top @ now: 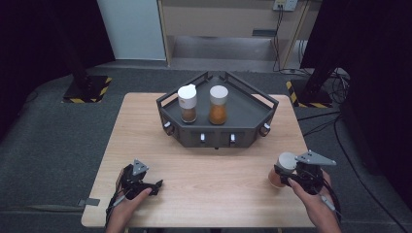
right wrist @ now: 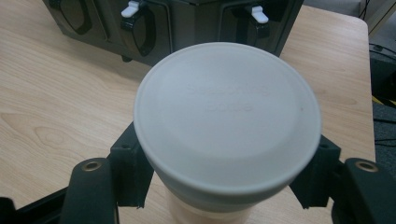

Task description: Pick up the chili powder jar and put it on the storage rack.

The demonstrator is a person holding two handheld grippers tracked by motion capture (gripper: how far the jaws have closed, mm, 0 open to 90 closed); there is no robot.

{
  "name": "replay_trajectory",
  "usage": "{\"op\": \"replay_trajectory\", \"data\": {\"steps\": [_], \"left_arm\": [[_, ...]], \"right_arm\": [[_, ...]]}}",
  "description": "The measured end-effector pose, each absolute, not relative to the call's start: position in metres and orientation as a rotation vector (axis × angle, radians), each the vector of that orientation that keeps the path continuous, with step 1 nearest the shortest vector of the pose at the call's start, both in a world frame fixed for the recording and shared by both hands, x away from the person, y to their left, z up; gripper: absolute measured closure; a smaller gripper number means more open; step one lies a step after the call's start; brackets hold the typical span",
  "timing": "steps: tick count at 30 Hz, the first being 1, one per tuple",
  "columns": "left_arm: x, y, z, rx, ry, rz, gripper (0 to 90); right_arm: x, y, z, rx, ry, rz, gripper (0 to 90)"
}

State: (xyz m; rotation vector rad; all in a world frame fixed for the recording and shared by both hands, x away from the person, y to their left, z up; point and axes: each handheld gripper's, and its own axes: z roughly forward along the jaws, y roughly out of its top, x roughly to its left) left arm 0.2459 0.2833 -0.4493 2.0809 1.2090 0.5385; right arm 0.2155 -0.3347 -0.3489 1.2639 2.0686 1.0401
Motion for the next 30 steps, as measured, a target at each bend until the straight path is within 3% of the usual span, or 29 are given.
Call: {"op": "replay_trajectory", "data": {"steps": [30], "left_arm": [[0.246,0.283,-0.449,2.081,1.209,0.539,0.1]], "right_arm": [[0.248,-0.319,-0.291,1.231,2.079,1.027,34.6]]}}
